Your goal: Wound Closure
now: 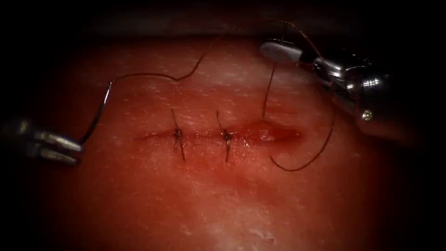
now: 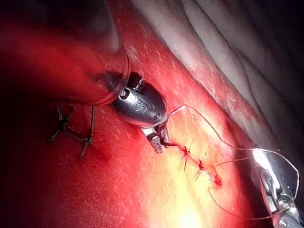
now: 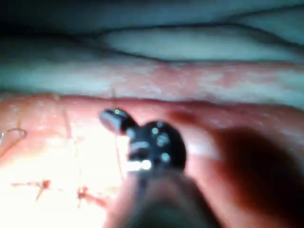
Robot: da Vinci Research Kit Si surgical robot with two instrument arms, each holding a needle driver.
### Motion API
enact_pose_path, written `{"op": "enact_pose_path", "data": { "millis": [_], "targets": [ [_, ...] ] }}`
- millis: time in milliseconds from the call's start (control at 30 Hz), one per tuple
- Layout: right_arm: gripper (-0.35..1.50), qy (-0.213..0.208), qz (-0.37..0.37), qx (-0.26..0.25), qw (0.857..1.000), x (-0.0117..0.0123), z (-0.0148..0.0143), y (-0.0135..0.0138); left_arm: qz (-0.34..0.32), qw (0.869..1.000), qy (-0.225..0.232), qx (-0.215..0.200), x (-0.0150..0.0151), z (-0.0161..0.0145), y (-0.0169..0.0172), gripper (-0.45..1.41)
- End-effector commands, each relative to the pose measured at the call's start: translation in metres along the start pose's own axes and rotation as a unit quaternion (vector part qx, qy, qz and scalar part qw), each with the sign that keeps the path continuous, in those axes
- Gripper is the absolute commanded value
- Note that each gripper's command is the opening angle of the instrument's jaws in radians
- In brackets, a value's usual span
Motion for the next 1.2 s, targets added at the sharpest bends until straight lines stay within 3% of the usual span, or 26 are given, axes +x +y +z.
{"op": "enact_pose_path", "data": {
  "millis": [33,233,267,300,333,367,433,467,500,533,600,700,967,1200],
  "targets": [
    [-0.35,0.002,0.001,0.002,1.000,0.0000,0.0007,0.0002,0.000,1.000,0.001,0.001,-0.0003,0.0006,-0.0004,-0.35],
    [-0.35,-0.003,0.000,0.019,1.000,0.0006,0.0007,-0.0004,-0.006,1.000,0.005,-0.003,0.0012,0.0002,-0.0001,-0.35],
    [-0.13,0.002,0.001,0.025,1.000,0.0006,0.0009,-0.0004,-0.012,1.000,0.006,-0.006,0.0019,0.0000,0.0000,-0.35],
    [0.26,0.004,0.001,0.027,1.000,0.0007,0.0009,-0.0004,-0.010,1.000,0.008,-0.010,0.0024,-0.0002,0.0002,-0.35],
    [0.78,0.006,0.002,0.028,1.000,0.0007,0.0009,-0.0005,-0.011,1.000,0.010,-0.015,0.0027,-0.0003,0.0004,-0.35],
    [1.11,0.017,0.003,0.012,1.000,0.0009,0.0009,-0.0006,-0.009,0.999,0.011,-0.031,0.0034,-0.0005,0.0011,-0.35],
    [1.33,0.027,-0.004,-0.008,1.000,0.0015,0.0006,-0.0009,-0.009,0.998,0.003,-0.058,0.0045,-0.0007,0.0024,-0.35],
    [1.38,0.026,-0.016,-0.007,1.000,0.0019,0.0003,-0.0012,-0.008,0.997,-0.003,-0.076,0.0052,-0.0008,0.0035,-0.35],
    [1.38,0.025,-0.018,-0.007,1.000,0.0021,0.0001,-0.0013,-0.007,0.996,-0.006,-0.084,0.0055,-0.0008,0.0039,-0.21],
    [1.38,0.024,-0.020,-0.006,1.000,0.0023,-0.0002,-0.0015,-0.019,0.996,-0.009,-0.087,0.0058,-0.0008,0.0043,0.05],
    [1.40,0.020,-0.023,-0.004,1.000,0.0029,-0.0010,-0.0017,-0.070,0.993,-0.019,-0.096,0.0074,-0.0010,0.0050,0.36],
    [1.41,0.015,-0.027,0.003,1.000,0.0033,-0.0024,-0.0016,-0.101,0.993,-0.023,-0.063,0.0096,-0.0016,0.0048,0.71],
    [1.41,0.002,-0.034,0.000,0.999,0.0033,-0.0034,-0.0017,-0.134,0.988,-0.051,-0.049,0.0107,-0.0025,0.0048,0.79],
    [1.41,-0.005,-0.038,-0.007,0.999,0.0029,-0.0034,-0.0023,-0.182,0.983,-0.005,0.040,0.0140,-0.0031,0.0005,0.70]
  ]
}}
